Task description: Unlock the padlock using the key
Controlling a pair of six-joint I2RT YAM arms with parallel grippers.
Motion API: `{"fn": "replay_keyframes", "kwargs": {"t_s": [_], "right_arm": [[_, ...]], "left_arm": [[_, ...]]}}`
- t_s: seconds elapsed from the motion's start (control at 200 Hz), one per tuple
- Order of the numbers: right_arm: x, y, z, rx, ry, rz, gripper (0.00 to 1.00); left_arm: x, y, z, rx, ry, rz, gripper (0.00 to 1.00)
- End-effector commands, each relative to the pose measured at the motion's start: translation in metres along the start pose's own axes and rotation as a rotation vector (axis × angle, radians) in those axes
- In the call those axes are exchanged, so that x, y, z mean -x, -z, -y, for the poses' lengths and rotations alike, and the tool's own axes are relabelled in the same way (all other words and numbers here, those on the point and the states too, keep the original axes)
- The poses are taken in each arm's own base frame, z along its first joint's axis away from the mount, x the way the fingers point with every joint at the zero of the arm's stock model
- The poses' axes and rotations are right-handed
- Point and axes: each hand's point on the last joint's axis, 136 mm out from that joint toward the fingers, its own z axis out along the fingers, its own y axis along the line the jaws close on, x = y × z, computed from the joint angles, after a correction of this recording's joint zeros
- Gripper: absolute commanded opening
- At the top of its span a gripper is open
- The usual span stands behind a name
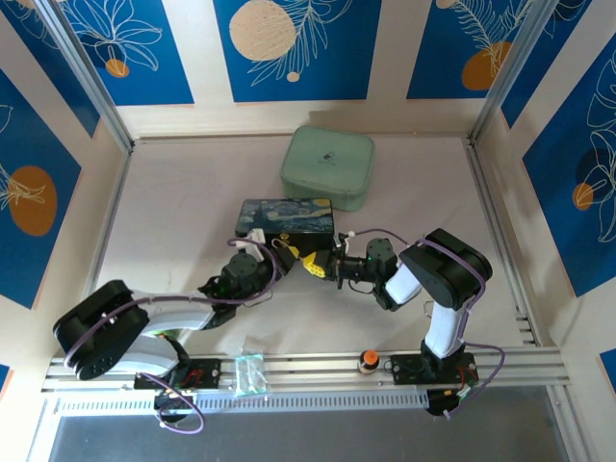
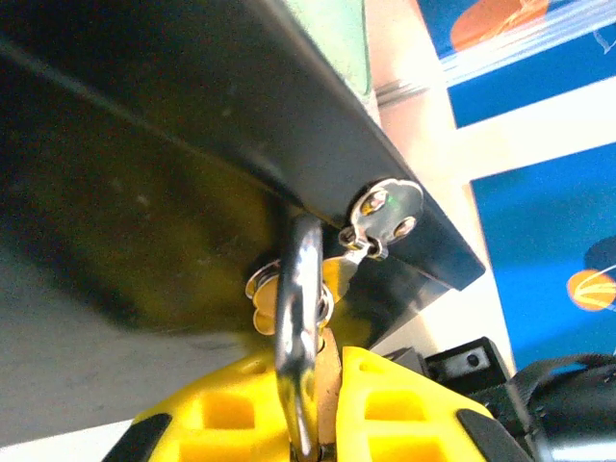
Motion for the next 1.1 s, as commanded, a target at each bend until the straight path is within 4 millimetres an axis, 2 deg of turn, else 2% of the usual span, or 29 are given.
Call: {"fn": "replay_keyframes", "kwargs": {"t_s": [0.0, 0.31, 0.475, 0.62, 0.815, 0.906, 1.021, 1.091], "right_arm": [[0.018, -0.003, -0.012, 0.024, -0.001, 0.09, 0.0], [0.008, -0.027, -0.017, 0.037, -0.006, 0.056, 0.0], [0.009, -0.018, -0.018, 0.041, 0.003, 0.085, 0.0], [0.007, -0.02, -0.035, 0.079, 0.048, 0.098, 0.0], [-0.003, -0.034, -0.05, 0.116, 0.077, 0.102, 0.0], [-0.003, -0.031, -0.048, 0.112, 0.089, 0.128, 0.0], [0.003, -0.021, -0.031, 0.061, 0.105, 0.195, 0.0], [0.003, -0.022, -0.028, 0.056, 0.107, 0.192, 0.0]], "left_arm": [[-0.037, 0.012, 0.051, -0.176, -0.107, -0.193, 0.0], [-0.031, 0.011, 0.064, -0.271, -0.049, -0.146, 0.0], [-0.034, 0.006, 0.062, -0.241, -0.072, -0.167, 0.0], [-0.041, 0.005, 0.054, -0.215, -0.053, -0.185, 0.0], [-0.045, 0.001, 0.06, -0.232, -0.038, -0.194, 0.0], [-0.045, 0.001, 0.058, -0.231, -0.024, -0.188, 0.0], [-0.041, 0.003, 0.055, -0.228, 0.007, -0.163, 0.0], [-0.04, 0.003, 0.055, -0.226, 0.01, -0.162, 0.0]]}}
